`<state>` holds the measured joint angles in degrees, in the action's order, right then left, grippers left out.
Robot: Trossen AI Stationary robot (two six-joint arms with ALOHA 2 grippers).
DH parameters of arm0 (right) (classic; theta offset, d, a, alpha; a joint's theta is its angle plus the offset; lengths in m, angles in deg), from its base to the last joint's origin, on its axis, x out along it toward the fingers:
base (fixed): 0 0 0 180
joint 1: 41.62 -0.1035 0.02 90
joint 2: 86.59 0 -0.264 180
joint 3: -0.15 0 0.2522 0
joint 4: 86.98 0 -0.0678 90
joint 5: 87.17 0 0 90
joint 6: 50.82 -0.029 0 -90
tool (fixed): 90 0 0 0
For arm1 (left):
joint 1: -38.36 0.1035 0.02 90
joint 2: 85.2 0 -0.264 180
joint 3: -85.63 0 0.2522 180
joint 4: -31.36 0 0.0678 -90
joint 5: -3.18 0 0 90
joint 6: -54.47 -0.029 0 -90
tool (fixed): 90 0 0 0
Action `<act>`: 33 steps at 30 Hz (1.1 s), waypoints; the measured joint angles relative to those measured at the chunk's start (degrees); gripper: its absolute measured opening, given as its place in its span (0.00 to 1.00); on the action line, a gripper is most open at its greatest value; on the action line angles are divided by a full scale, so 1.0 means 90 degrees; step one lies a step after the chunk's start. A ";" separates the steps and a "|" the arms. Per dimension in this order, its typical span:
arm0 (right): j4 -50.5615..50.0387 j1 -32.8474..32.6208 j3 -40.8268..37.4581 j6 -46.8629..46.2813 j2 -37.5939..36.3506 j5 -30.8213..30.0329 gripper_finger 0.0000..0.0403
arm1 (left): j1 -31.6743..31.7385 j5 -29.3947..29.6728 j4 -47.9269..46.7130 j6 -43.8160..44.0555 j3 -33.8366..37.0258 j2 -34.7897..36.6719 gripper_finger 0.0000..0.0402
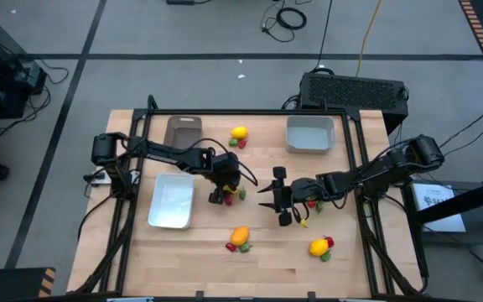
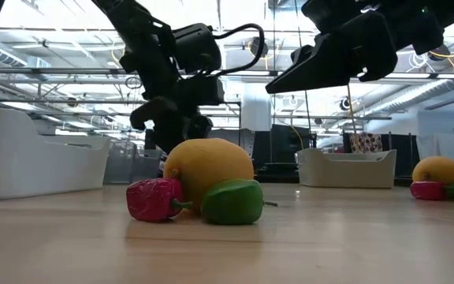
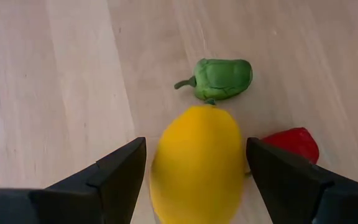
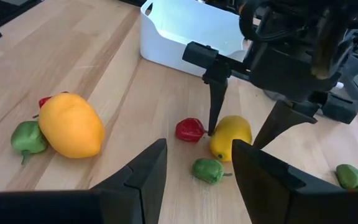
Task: Sort produce into baskets
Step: Put the middle left yellow lemon into the black bin
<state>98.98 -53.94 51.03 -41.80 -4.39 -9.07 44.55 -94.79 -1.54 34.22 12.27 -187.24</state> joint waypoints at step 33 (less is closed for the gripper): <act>0.0015 0.0000 -0.0002 -0.0090 0.0000 -0.0005 0.42 | -0.0005 -0.0097 0.0240 0.0046 0.0002 -0.0454 0.55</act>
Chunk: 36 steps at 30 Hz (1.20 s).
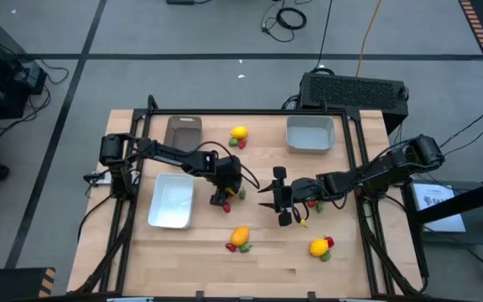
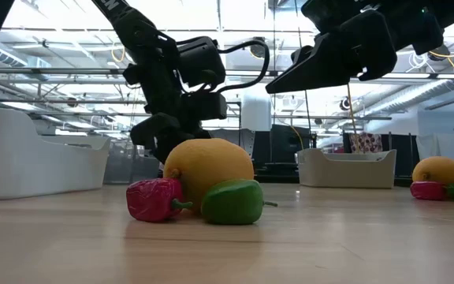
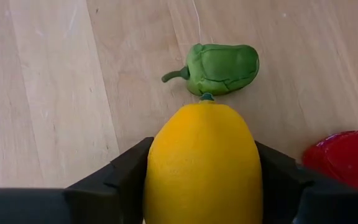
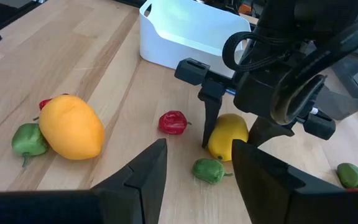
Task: Sort produce into baskets
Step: Put the middle left yellow lemon into the black bin
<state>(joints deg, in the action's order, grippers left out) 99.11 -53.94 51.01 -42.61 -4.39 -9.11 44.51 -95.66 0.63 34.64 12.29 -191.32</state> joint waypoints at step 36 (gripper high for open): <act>0.0010 0.0000 -0.0005 0.0000 -0.0002 0.0000 0.42 | 0.1438 0.3235 -0.3439 0.2667 0.0029 0.3308 0.55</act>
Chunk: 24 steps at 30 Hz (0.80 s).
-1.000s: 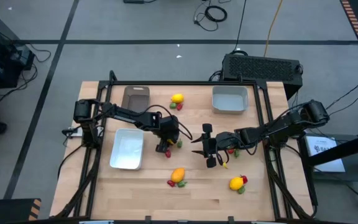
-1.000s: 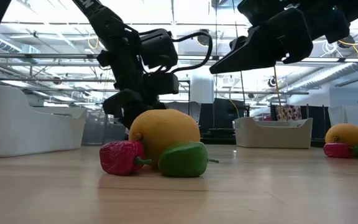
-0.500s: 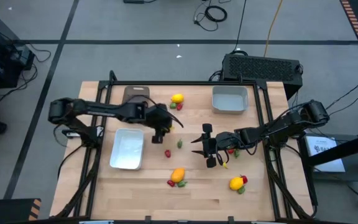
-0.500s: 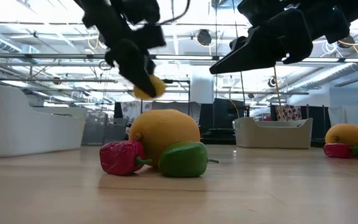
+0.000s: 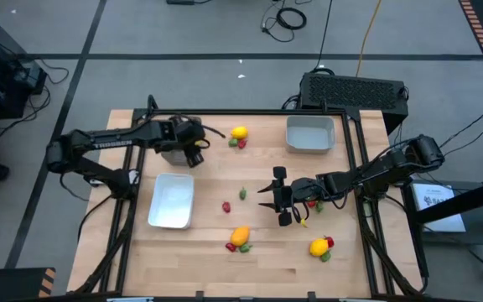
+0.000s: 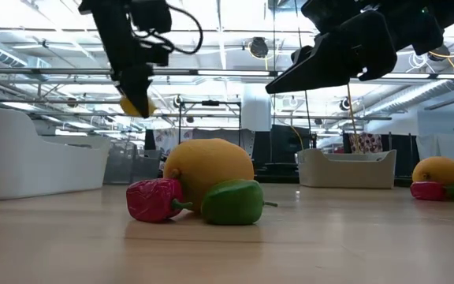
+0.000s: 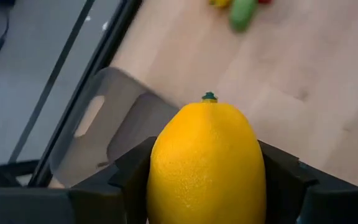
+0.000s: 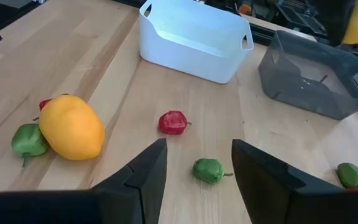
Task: Sort produce into baskets
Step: Put the middle left yellow lemon into the black bin, then put the top left yellow lemon into the black bin
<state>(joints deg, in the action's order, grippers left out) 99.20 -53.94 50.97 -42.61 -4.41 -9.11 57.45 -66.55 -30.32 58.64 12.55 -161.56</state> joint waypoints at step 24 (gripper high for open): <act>-0.0009 0.0000 0.0000 -0.0170 0.0000 0.0000 0.42 | 0.1016 0.0257 0.1083 -0.0203 0.1098 0.0000 0.80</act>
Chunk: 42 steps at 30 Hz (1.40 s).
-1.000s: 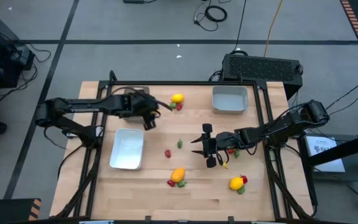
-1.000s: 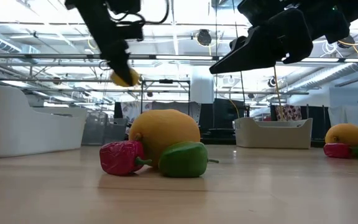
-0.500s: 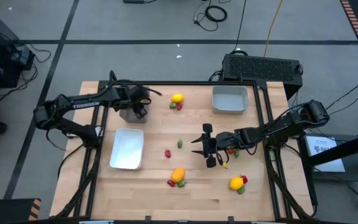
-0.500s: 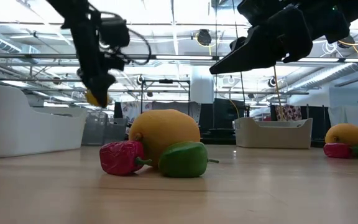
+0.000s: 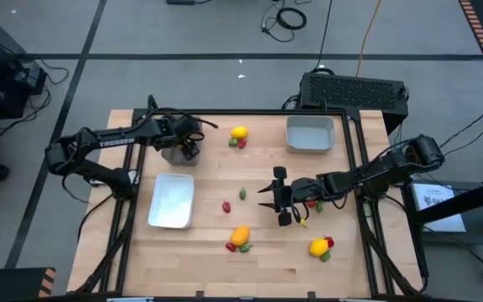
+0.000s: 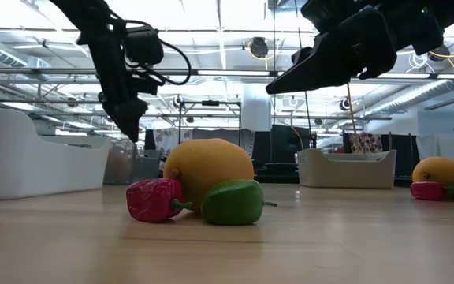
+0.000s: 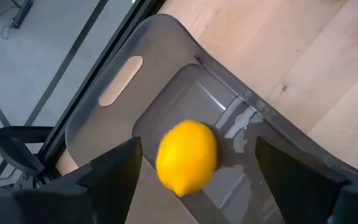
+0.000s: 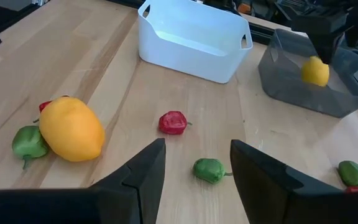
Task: Sort produce into baskets
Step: Put the top left yellow lemon into the black bin
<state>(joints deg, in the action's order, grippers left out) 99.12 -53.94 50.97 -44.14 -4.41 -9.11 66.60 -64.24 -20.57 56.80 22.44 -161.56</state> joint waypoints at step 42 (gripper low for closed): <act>-0.0380 0.0013 0.0002 0.0049 0.0000 0.0003 0.42 | 0.0625 -0.4141 0.2825 -0.2021 -0.2806 -0.3741 0.80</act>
<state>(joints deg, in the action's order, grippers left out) 95.70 -53.82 50.99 -43.70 -4.41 -9.08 72.22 -101.51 4.85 38.61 -2.82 -195.23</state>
